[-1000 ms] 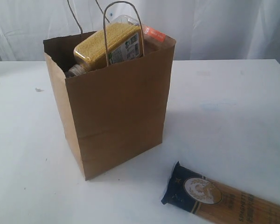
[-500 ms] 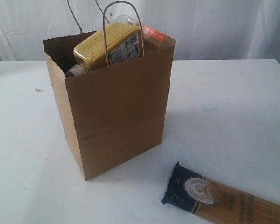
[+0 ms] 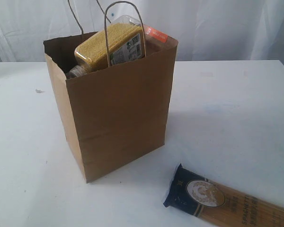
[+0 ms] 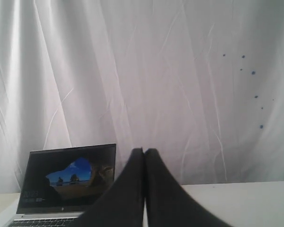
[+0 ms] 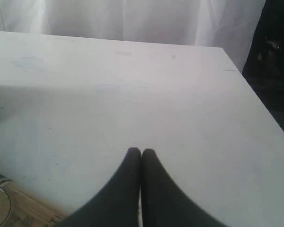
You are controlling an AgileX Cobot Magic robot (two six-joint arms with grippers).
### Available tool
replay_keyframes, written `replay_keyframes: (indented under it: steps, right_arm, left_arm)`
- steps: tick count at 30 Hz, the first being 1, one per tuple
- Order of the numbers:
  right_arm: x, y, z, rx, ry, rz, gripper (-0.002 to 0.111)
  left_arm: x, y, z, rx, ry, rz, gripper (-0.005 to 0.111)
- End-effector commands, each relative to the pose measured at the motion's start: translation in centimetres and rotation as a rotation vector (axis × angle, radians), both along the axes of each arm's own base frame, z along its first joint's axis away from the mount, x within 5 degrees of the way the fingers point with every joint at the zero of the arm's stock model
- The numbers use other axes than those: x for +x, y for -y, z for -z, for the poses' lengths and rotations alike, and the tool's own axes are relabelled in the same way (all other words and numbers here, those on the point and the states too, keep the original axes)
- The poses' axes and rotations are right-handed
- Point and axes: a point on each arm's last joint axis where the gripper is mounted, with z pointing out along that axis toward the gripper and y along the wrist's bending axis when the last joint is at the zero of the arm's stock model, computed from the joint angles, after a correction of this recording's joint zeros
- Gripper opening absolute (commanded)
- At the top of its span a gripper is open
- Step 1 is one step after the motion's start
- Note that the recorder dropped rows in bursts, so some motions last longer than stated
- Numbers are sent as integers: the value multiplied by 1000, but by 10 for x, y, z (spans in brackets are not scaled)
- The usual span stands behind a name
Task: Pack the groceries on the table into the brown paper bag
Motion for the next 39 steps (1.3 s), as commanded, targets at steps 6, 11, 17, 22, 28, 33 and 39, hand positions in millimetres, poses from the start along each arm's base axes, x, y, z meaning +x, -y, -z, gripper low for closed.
replay_keyframes:
  steps: [6, 11, 17, 22, 28, 33, 39]
  right_arm:
    - [0, 0, -1, -5, 12, 4, 0]
    - [0, 0, -1, -5, 12, 4, 0]
    - [0, 0, -1, -5, 12, 4, 0]
    - [0, 0, -1, -5, 12, 4, 0]
    - [0, 0, -1, -5, 12, 4, 0]
    - [0, 0, -1, -5, 12, 4, 0]
    - [0, 0, -3, -40, 46, -3, 0]
  left_arm:
    - [4, 22, 38, 213, -197, 166, 0]
    - [2, 17, 91, -407, -539, 89, 0]
    - [2, 19, 145, -429, -762, 75, 0]
    - [4, 19, 142, -240, -741, 109, 0]
    - [4, 19, 140, -237, -726, 105, 0]
    - [4, 19, 141, -237, -728, 105, 0]
    - [4, 19, 141, -232, -728, 117, 0]
